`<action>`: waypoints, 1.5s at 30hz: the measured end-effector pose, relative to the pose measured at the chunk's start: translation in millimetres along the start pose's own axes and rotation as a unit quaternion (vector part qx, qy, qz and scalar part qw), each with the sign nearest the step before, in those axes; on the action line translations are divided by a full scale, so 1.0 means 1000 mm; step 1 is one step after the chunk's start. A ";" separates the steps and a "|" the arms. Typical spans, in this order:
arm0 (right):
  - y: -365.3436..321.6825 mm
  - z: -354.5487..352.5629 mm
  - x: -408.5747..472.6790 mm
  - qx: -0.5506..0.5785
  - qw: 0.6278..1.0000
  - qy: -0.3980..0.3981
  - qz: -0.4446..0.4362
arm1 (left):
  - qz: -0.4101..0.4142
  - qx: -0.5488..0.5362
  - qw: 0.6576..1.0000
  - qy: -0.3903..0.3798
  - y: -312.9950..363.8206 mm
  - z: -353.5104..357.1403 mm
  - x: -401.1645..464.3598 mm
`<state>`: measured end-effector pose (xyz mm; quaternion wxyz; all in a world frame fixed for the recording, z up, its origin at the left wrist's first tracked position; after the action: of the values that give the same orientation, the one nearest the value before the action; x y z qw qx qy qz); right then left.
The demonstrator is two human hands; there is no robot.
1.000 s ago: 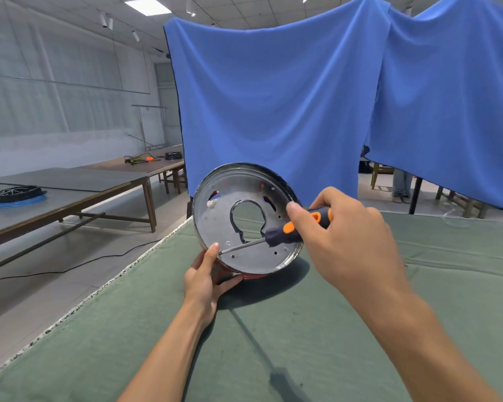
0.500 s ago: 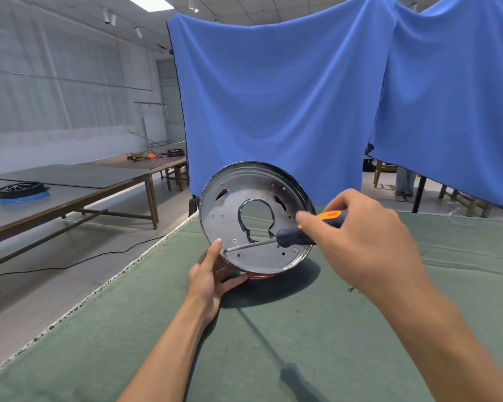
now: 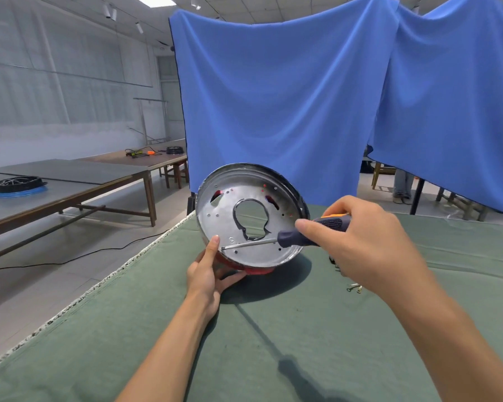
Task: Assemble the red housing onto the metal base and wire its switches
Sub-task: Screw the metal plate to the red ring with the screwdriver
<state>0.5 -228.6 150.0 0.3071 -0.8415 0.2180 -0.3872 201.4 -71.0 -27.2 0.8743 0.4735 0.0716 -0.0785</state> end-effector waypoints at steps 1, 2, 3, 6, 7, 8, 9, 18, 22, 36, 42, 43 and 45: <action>0.001 0.000 0.002 0.020 1.000 0.005 0.001 | -0.002 -0.008 1.000 0.013 0.000 -0.001 0.000; 0.002 -0.002 0.004 0.041 0.999 0.024 0.002 | -0.006 -0.015 1.000 0.027 -0.001 -0.003 0.001; 0.004 -0.006 0.008 0.062 0.997 0.053 0.004 | -0.011 -0.021 0.999 0.039 -0.002 -0.004 0.001; 0.017 -0.020 0.016 0.130 0.982 0.137 0.028 | -0.029 -0.039 0.997 0.061 -0.002 -0.006 0.002; 0.024 -0.020 0.018 0.158 0.975 0.149 0.043 | -0.031 -0.042 0.997 0.064 -0.001 -0.006 0.001; 0.033 -0.018 0.020 0.192 0.967 0.151 0.067 | -0.032 -0.044 0.996 0.069 -0.001 -0.006 0.001; 0.044 -0.014 0.021 0.232 0.956 0.148 0.103 | -0.034 -0.047 0.996 0.075 -0.001 -0.006 0.001; 0.125 0.047 -0.004 0.478 0.787 0.041 0.388 | -0.070 -0.056 0.991 0.103 0.000 -0.008 -0.007; 0.152 0.056 -0.025 0.362 0.848 0.050 0.384 | -0.068 -0.036 0.991 0.109 -0.002 -0.009 -0.009; 0.150 0.066 -0.017 -0.113 0.988 0.063 0.087 | 0.027 0.013 0.994 0.104 0.006 -0.001 -0.017; 0.137 0.051 -0.012 0.115 0.980 0.130 0.099 | 0.372 0.217 0.902 0.034 0.050 0.024 -0.047; 0.135 0.050 -0.012 0.155 0.973 0.127 0.112 | 0.402 0.251 0.881 0.003 0.049 0.030 -0.053; 0.131 0.052 -0.012 0.252 0.949 0.107 0.155 | 0.435 0.295 0.849 -0.050 0.042 0.041 -0.065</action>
<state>17.1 -296.9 27.3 0.5405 -0.6457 0.2729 -0.4652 148.7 -78.3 41.8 0.6403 0.6875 -0.2120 0.2691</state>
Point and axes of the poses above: each hand's wrist, its own x-axis towards the middle knuckle, its own z-axis out of the palm, y = z × x, the point moved 8 cm from there along x, towards the middle knuckle, and after that the axes turned 11 degrees about y, right-handed, at the moved point
